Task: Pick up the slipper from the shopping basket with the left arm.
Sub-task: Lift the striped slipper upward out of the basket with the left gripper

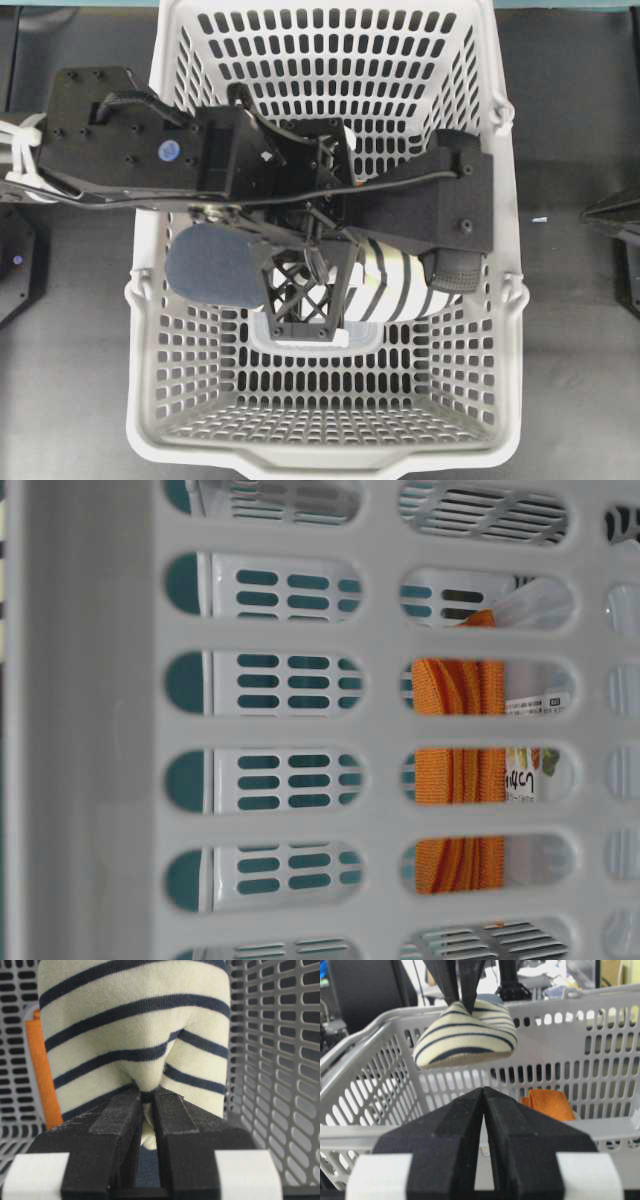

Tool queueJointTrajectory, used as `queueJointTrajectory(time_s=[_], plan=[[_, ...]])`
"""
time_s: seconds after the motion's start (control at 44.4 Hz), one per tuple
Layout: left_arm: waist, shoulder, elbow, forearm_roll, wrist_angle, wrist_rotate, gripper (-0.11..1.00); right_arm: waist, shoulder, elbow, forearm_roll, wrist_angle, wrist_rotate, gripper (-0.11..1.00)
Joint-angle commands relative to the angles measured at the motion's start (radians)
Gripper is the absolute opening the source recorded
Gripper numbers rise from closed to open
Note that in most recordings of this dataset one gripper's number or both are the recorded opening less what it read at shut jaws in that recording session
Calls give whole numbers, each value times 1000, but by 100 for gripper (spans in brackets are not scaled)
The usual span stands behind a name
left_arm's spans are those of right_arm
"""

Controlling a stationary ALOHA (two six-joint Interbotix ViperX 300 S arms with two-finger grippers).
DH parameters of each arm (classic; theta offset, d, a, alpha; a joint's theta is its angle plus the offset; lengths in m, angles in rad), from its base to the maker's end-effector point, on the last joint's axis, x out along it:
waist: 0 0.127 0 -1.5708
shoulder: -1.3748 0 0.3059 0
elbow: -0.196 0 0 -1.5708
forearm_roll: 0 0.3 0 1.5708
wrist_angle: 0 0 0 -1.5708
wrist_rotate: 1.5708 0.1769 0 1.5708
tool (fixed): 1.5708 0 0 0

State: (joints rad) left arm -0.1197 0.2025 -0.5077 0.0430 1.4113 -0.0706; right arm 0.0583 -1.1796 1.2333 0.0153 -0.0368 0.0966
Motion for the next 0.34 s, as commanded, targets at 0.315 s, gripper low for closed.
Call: queueJointTrajectory(time_s=[0.315], plan=[[6, -15, -18, 3, 5, -2, 6, 3, -9, 5, 3, -2, 2, -1]])
